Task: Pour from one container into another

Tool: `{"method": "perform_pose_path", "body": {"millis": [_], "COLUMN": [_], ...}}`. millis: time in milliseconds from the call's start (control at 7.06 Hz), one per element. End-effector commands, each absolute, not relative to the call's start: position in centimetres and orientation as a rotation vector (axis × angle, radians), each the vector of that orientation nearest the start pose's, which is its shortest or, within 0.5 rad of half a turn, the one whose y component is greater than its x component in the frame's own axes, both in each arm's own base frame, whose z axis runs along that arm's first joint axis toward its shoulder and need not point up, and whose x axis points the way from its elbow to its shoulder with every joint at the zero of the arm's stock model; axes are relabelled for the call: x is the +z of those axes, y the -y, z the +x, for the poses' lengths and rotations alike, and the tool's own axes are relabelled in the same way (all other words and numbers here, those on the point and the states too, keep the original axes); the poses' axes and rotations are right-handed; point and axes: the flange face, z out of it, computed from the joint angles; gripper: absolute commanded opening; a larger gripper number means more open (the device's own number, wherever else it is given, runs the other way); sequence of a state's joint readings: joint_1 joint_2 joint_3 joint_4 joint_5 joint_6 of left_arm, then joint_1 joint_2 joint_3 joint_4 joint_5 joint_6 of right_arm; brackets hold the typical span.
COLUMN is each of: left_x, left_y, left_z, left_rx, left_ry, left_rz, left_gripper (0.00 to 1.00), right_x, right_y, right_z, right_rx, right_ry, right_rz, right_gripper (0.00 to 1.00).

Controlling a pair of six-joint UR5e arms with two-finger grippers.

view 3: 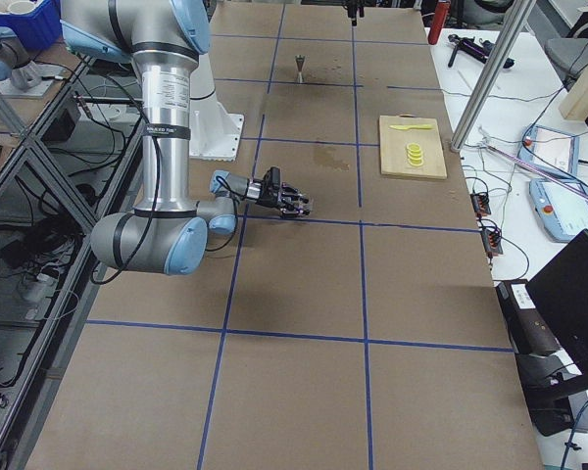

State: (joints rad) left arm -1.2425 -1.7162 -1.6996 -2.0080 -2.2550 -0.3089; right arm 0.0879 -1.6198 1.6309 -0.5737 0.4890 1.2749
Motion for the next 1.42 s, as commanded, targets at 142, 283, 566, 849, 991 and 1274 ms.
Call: {"method": "perform_pose_path", "body": {"millis": [142,283,566,849,991,1274], "left_x": [47.02,47.02,46.98,46.53,46.52,46.45], "left_y": [55.66,55.66,55.66,55.50,55.50,55.48], "left_z": [11.43,11.43,11.43,11.38,11.38,11.37], "left_rx": [0.260,0.260,0.261,0.264,0.264,0.264], "left_ry": [-0.836,-0.836,-0.836,-0.838,-0.838,-0.839], "left_rz": [0.445,0.445,0.448,0.456,0.456,0.457], "left_gripper": [1.00,1.00,1.00,1.00,1.00,1.00], "right_x": [52.20,52.20,51.98,51.92,51.90,51.78], "right_y": [26.01,25.95,25.81,25.74,25.80,25.75], "right_z": [-44.34,-44.38,-44.49,-44.53,-44.42,-43.99], "right_rx": [0.370,0.368,0.368,0.367,0.369,0.395], "right_ry": [0.701,0.702,0.708,0.711,0.711,0.758], "right_rz": [1.126,1.126,1.124,1.123,1.123,1.119], "right_gripper": [0.67,0.74,0.91,0.91,0.91,1.00]}}
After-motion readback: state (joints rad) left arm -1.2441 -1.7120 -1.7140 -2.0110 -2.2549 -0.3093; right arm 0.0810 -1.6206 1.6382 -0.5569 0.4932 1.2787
